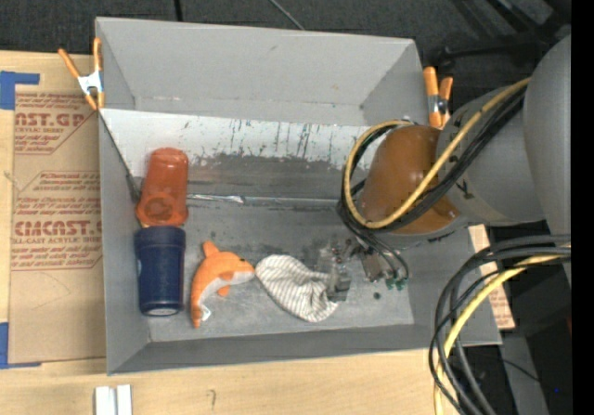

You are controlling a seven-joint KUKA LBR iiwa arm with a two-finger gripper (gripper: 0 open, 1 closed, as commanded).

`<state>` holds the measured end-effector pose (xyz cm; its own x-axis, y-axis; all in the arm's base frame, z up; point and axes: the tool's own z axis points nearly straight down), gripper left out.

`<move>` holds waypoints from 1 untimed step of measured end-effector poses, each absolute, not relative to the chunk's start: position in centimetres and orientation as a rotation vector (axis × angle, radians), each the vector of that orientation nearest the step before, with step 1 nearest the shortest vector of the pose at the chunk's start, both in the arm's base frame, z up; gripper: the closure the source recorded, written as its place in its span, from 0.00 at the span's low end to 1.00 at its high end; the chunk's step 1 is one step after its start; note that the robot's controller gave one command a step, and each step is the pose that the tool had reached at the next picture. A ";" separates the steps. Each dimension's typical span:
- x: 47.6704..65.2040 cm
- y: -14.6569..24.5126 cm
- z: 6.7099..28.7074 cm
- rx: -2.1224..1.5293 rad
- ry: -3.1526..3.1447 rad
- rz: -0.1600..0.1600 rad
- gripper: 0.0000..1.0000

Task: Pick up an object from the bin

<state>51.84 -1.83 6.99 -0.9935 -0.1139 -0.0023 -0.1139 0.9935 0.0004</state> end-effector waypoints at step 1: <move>51.8 -1.8 7.0 -0.179 3.134 0.001 1.00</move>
Offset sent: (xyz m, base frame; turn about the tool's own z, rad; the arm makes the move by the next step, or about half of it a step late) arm -0.0009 0.0031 0.1514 0.0434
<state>51.84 -1.83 6.99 -0.9935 -0.1138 -0.0022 -0.1138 0.9935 0.0003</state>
